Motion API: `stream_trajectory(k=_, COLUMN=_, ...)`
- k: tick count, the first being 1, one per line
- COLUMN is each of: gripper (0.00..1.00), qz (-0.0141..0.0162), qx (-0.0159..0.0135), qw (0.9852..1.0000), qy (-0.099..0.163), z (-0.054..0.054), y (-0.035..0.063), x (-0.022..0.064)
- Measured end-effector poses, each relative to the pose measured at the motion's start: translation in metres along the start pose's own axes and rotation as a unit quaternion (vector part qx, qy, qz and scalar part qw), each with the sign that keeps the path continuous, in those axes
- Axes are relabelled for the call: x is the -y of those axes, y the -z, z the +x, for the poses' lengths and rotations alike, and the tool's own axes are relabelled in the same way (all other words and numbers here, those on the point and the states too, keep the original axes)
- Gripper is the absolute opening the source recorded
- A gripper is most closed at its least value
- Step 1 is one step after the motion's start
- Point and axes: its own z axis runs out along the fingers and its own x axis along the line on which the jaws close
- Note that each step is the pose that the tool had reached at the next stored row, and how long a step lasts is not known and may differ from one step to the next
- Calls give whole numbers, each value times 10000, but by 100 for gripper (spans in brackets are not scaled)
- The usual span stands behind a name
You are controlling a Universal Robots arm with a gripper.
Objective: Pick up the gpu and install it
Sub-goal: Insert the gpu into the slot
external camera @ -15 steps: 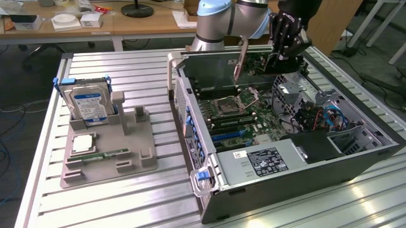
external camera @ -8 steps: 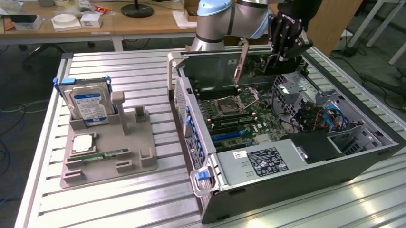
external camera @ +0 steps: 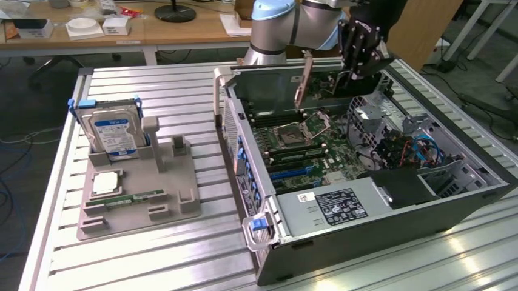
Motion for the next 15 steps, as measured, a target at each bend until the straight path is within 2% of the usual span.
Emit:
stream_trajectory(k=4, gripper=26, qz=0, qx=-9, qw=10000, qy=-48, z=0, y=-39, x=-32)
stream_trajectory(k=8, gripper=26, qz=4, qx=-23, qw=9997, qy=-230, z=-3, y=-104, x=-36)
stream_trajectory(k=15, gripper=26, qz=-11, qx=-27, qw=9997, qy=-239, z=-1, y=-136, x=-90)
